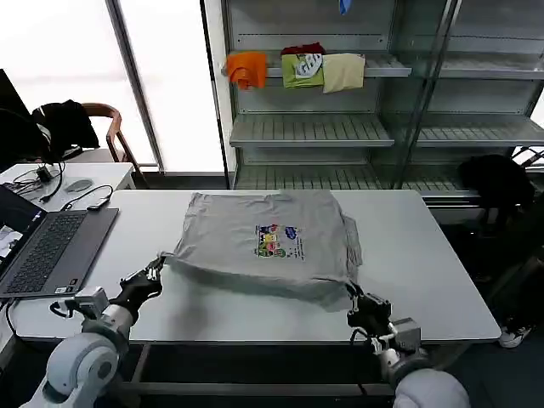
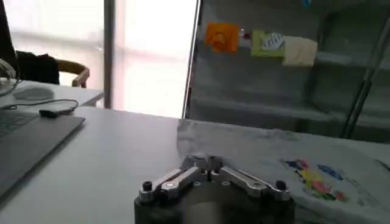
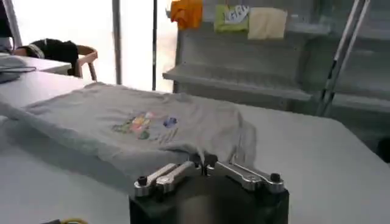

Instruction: Fold and organize the clothes.

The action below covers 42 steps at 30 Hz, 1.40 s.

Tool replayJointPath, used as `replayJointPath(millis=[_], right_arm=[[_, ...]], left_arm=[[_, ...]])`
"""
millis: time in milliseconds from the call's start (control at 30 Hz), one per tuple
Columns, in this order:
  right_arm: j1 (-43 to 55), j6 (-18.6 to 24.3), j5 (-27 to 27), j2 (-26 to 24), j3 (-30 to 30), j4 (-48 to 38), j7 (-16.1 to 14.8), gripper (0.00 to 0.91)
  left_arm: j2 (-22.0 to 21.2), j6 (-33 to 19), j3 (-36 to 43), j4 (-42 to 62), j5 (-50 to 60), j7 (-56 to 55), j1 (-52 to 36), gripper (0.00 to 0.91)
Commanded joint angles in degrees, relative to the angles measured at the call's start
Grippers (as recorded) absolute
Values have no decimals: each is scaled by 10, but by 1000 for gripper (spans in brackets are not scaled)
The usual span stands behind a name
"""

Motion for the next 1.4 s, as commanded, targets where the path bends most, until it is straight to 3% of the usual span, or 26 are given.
replayJointPath(millis=[33, 200, 433, 1100, 1133, 1167, 1200, 1233, 1267, 1300, 1400], right_arm=[[71, 0, 8, -9, -3, -30, -11, 0], [154, 5, 3, -8, -31, -98, -30, 0], [226, 52, -39, -7, -64, -181, -84, 0], [285, 102, -78, 25, -108, -323, -107, 0], [290, 106, -78, 27, -111, -328, -108, 0], [293, 110, -79, 29, -116, -332, -109, 0], [295, 110, -80, 31, -118, -335, -110, 0], [297, 110, -80, 32, -119, -337, -110, 0], [298, 110, -80, 34, -121, -341, -109, 0], [298, 109, -81, 35, -122, -342, -107, 897], [294, 103, -81, 35, -125, -348, -105, 907]], left_arm=[[-10, -2, 48, 44, -3, -22, -103, 0], [-23, -7, 73, 89, 13, -26, -138, 0], [-32, -17, 82, 136, 39, -30, -150, 0], [-57, -16, 126, 251, 85, -37, -228, 20], [-58, -16, 127, 254, 86, -37, -231, 101], [-58, -17, 127, 256, 88, -37, -231, 292], [-59, -17, 128, 257, 92, -35, -231, 574], [-60, -16, 129, 257, 93, -33, -231, 625], [-60, -14, 130, 257, 93, -30, -231, 776], [-61, -9, 130, 258, 95, -27, -231, 897], [-64, -8, 132, 263, 112, -15, -232, 907]])
